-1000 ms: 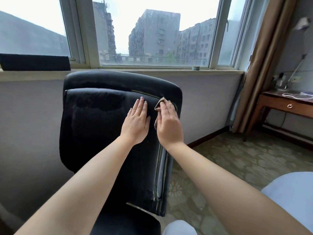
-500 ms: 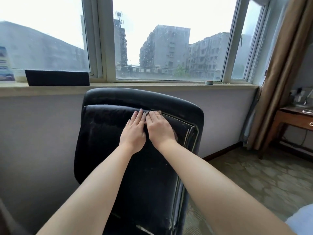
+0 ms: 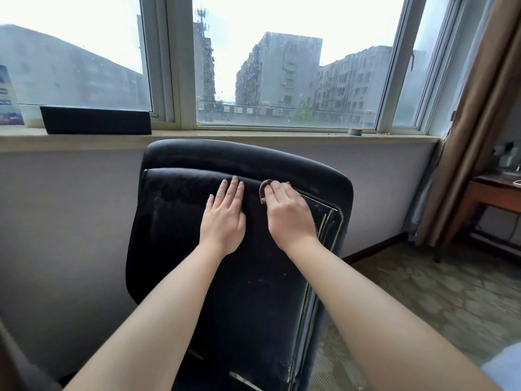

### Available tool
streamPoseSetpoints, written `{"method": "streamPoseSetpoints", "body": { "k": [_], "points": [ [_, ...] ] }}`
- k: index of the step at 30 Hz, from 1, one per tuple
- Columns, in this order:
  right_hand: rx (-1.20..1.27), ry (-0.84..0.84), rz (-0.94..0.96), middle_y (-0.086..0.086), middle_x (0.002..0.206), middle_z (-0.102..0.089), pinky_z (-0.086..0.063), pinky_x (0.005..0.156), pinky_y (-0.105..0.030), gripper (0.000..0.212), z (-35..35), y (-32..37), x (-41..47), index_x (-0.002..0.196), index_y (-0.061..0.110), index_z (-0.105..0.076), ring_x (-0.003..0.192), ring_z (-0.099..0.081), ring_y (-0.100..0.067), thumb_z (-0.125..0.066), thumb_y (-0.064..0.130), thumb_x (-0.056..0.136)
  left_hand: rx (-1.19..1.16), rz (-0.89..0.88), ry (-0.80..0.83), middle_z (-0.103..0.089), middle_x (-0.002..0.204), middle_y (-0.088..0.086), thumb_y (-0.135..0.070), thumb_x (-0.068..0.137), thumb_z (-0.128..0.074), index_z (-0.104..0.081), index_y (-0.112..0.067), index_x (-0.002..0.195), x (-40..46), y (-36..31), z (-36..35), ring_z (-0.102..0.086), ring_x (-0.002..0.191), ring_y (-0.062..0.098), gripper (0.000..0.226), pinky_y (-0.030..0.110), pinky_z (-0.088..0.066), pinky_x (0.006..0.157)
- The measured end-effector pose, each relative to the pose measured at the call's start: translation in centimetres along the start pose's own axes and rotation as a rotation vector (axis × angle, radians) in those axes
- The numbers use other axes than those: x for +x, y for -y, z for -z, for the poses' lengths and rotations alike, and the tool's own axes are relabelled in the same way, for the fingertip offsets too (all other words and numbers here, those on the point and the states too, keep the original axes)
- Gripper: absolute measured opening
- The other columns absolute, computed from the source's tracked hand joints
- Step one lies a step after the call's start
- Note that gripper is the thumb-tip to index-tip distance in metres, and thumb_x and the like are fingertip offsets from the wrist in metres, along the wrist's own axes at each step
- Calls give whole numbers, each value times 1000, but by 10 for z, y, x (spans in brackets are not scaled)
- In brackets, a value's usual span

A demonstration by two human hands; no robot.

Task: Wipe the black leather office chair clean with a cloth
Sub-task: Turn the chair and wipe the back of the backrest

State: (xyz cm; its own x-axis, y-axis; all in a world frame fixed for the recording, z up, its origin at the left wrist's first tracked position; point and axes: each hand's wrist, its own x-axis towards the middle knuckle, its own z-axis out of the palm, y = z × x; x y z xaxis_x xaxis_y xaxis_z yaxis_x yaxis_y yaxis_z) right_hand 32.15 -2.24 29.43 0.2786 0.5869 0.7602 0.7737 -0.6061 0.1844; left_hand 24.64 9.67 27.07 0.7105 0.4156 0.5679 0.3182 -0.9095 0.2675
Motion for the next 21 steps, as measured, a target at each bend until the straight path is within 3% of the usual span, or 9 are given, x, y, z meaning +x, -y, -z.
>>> {"method": "streamPoseSetpoints", "body": {
  "k": [3, 6, 8, 10, 13, 16, 21],
  "points": [
    [11, 7, -23, -17, 112, -67, -47, 96, -36, 44, 4, 6, 2, 114, -1, -66, 105, -64, -30, -37, 9, 82, -35, 27, -3, 7, 161, -5, -17, 100, -28, -4, -16, 154, -1, -2, -1, 12, 147, 14, 60, 37, 2, 120],
    [41, 162, 40, -17, 149, -35, -15, 116, -34, 46, 4, 19, 16, 143, -1, -32, 139, -30, -28, -33, 11, 99, -69, 29, 28, 8, 160, -8, -20, 101, -27, -3, -19, 154, 2, 2, 0, 14, 146, 11, 58, 36, 2, 119],
    [35, 190, 41, -13, 155, -23, -6, 117, -32, 49, 2, 24, 25, 148, 3, -20, 144, -18, -25, -28, 16, 102, -69, 18, 51, 8, 160, -10, -23, 102, -27, -2, -23, 153, 4, 6, 3, 14, 146, 8, 57, 35, 1, 120],
    [52, 153, 21, -15, 150, -32, -14, 116, -34, 48, -4, 24, 24, 145, 2, -30, 140, -28, -28, -38, 14, 99, -40, 8, 61, 6, 160, -10, -24, 102, -28, -3, -24, 154, 5, 7, 6, 12, 146, 8, 57, 37, 0, 120],
    [112, -16, -50, -17, 119, -64, -45, 99, -40, 43, -5, 15, 12, 118, 0, -64, 111, -60, -32, -72, 6, 76, 58, -31, 24, -1, 162, -5, -28, 102, -29, -9, -21, 154, 7, 5, 10, 7, 148, 13, 55, 42, -4, 120],
    [118, -98, -95, -18, 113, -67, -47, 95, -42, 41, -2, 3, -8, 113, 1, -66, 107, -63, -32, -75, 5, 73, 63, -5, 1, -6, 161, -4, -37, 103, -25, -14, -23, 154, 12, -5, 11, 3, 148, 17, 53, 48, -8, 119],
    [38, -158, -85, -20, 114, -65, -46, 96, -43, 40, -4, -5, -18, 115, 0, -65, 108, -62, -34, -73, 6, 76, 38, 14, 48, 4, 161, -9, -43, 103, -20, -7, -32, 153, 17, -18, 5, 13, 147, 16, 53, 58, 0, 115]
  ]
}}
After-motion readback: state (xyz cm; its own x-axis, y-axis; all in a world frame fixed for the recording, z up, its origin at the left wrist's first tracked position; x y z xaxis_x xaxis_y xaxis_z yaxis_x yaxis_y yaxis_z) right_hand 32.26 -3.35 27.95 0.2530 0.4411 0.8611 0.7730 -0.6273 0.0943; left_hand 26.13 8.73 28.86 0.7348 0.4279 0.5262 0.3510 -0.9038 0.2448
